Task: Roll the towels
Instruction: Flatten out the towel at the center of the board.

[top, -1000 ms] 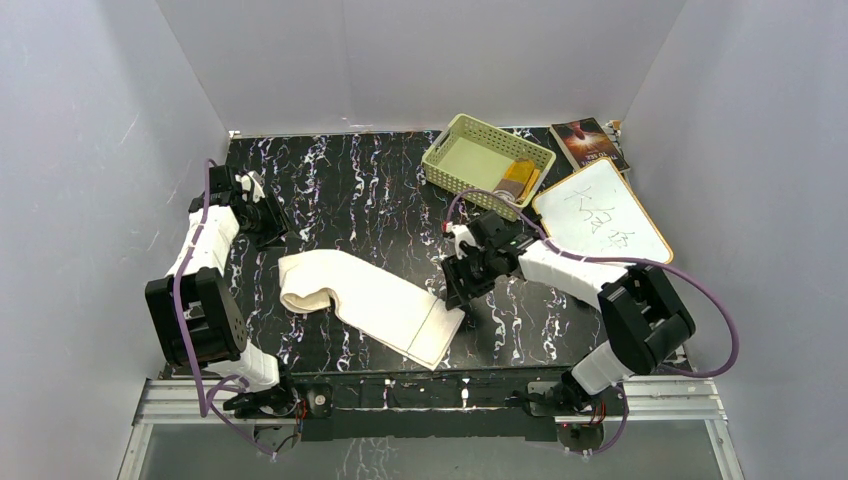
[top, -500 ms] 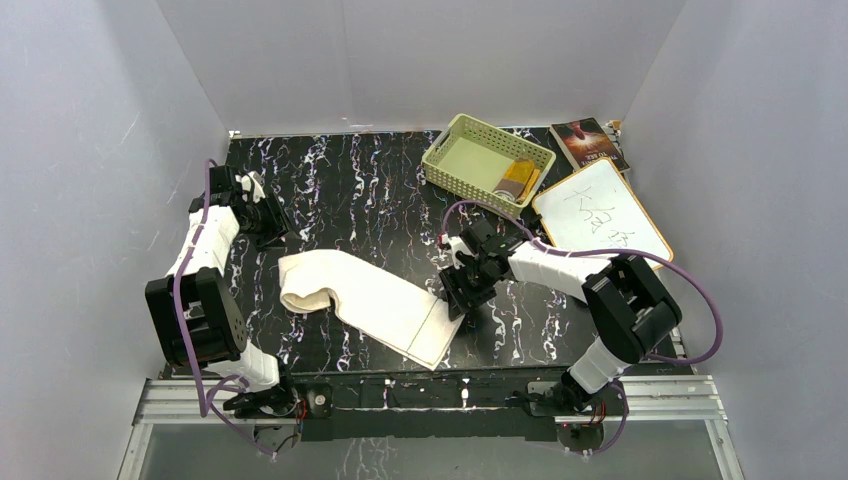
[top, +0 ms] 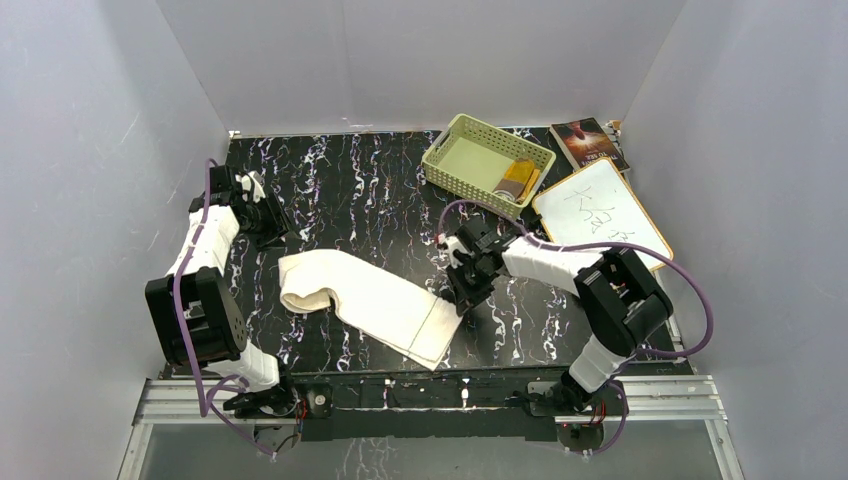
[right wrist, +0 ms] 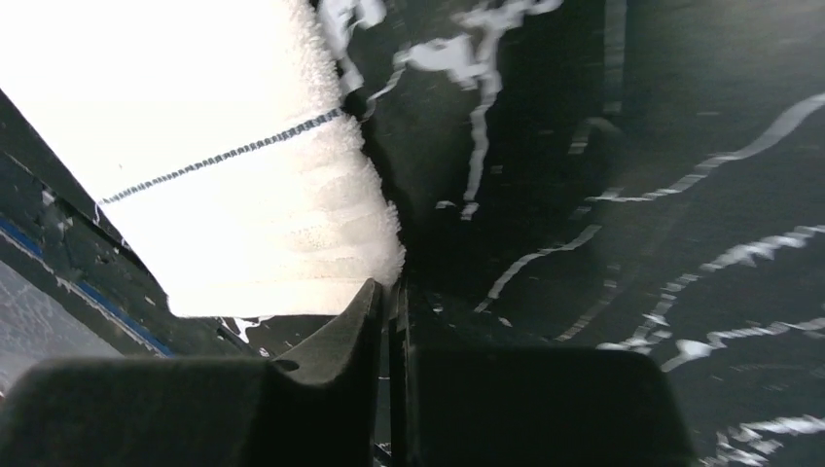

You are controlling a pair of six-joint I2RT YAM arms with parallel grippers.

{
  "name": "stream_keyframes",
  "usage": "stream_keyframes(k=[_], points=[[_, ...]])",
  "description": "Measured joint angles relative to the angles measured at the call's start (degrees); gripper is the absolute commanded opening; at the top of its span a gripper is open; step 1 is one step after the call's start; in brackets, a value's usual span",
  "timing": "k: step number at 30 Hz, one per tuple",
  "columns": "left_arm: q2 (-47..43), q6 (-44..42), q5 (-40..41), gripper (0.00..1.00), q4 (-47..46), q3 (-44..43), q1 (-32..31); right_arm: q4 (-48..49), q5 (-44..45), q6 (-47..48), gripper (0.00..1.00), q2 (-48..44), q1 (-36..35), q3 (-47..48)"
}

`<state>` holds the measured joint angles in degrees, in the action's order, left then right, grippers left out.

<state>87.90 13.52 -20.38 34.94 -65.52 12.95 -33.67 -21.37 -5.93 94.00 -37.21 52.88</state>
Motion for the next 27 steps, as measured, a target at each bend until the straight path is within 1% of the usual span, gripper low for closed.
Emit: stream_keyframes(k=[2,3,5,8,10,12,18,21,25,27], points=[[0.3,0.0,0.0,0.46,0.0,-0.4,0.0,-1.0,0.7,0.1,0.00,0.3,2.2,1.4],[0.7,0.0,0.0,0.46,0.1,-0.8,0.0,-1.4,1.0,0.1,0.00,0.7,4.5,2.3],[2.2,0.0,0.0,0.46,0.0,-2.3,0.0,-1.9,2.7,-0.2,0.00,2.4,11.5,5.4],[4.4,0.0,0.0,0.45,-0.5,-4.0,0.0,-2.1,8.2,-1.3,0.00,4.7,20.4,9.3],[5.7,0.0,0.0,0.45,-0.4,-4.7,0.0,-2.6,12.5,-2.0,0.00,5.0,23.3,11.1],[6.6,-0.1,0.2,0.45,-0.4,-5.2,0.0,-3.3,16.8,-3.0,0.00,5.0,24.2,13.2],[8.3,-0.5,1.6,0.46,-0.6,-5.7,-0.9,-3.7,22.9,-4.2,0.00,5.0,23.5,16.0],[9.5,-0.5,2.4,0.47,-1.7,-4.8,-3.3,-4.0,24.3,-4.7,0.00,5.0,23.6,15.9],[10.6,0.0,2.8,0.50,-3.0,-0.2,-7.6,-3.7,24.4,-5.0,0.00,5.0,23.8,15.1],[10.9,0.0,2.9,0.51,-3.0,1.7,-8.3,-3.7,24.3,-5.0,0.00,5.0,23.8,14.1]])
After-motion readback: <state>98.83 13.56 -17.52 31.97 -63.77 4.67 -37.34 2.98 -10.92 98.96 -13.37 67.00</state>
